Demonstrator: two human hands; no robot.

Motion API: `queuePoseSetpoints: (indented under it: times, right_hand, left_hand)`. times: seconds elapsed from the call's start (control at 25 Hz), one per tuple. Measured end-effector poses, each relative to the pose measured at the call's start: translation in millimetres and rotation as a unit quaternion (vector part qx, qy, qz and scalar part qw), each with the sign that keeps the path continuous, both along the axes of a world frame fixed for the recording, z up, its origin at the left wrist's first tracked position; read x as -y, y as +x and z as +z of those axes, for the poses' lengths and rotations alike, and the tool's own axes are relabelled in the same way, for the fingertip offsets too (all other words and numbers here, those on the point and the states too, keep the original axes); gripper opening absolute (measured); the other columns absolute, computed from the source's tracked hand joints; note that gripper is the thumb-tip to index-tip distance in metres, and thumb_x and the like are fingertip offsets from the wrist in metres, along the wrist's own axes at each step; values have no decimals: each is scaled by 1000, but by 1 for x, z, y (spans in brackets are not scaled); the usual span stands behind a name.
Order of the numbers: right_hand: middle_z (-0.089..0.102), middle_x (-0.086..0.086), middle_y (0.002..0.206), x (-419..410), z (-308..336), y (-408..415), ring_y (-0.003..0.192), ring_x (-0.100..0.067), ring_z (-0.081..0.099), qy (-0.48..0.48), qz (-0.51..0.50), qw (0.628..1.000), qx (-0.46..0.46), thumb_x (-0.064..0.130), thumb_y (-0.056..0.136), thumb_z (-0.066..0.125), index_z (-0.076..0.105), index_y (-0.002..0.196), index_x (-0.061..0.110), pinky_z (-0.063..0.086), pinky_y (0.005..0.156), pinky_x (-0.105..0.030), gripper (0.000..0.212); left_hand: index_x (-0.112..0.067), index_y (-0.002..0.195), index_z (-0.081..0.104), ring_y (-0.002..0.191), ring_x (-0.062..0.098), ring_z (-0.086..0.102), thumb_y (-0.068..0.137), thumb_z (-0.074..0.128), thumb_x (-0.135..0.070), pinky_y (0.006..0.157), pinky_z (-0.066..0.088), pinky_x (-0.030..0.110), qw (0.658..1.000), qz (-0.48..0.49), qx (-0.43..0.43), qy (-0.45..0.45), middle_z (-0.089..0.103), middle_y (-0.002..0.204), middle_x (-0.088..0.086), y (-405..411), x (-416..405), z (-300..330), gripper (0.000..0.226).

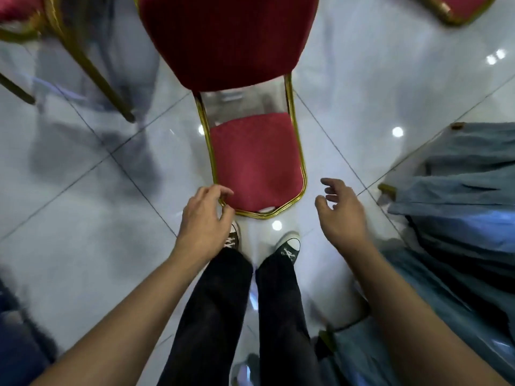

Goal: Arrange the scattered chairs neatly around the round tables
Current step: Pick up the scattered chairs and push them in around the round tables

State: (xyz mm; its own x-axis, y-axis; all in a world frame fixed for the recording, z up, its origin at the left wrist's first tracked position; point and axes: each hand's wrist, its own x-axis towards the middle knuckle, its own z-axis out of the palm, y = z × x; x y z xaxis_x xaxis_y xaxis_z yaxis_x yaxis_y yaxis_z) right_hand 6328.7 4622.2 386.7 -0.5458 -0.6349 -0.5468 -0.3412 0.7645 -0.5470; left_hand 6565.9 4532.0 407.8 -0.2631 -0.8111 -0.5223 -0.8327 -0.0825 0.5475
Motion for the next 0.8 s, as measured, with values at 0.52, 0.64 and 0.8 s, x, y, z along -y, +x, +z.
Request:
queuePoseSetpoints:
  times: [0.52,0.64,0.8]
  right_hand:
    - [42,-10,146,13,-442,-52,131,-30,49,51,-31,998,13,50,89,63,27,154,28,42,109,-47,77]
    - [51,-7,134,23,-477,-58,122,-29,56,73,-106,989,78,53,87,66,36,148,21,47,106,-49,75]
    - [56,5,102,34,-472,-75,107,-27,61,102,-121,983,96,58,84,70,43,134,15,53,97,-48,72]
  left_hand:
    - [-52,155,5,121,43,54,92,64,-30,109,41,41,979,121,113,122,38,145,24,6,35,-433,89]
    - [-57,152,0,100,38,63,91,66,-23,101,50,46,984,114,87,102,56,129,21,18,32,-462,97]
    - [-64,149,3,112,37,62,89,72,-25,106,49,45,983,144,51,101,53,138,18,22,28,-455,99]
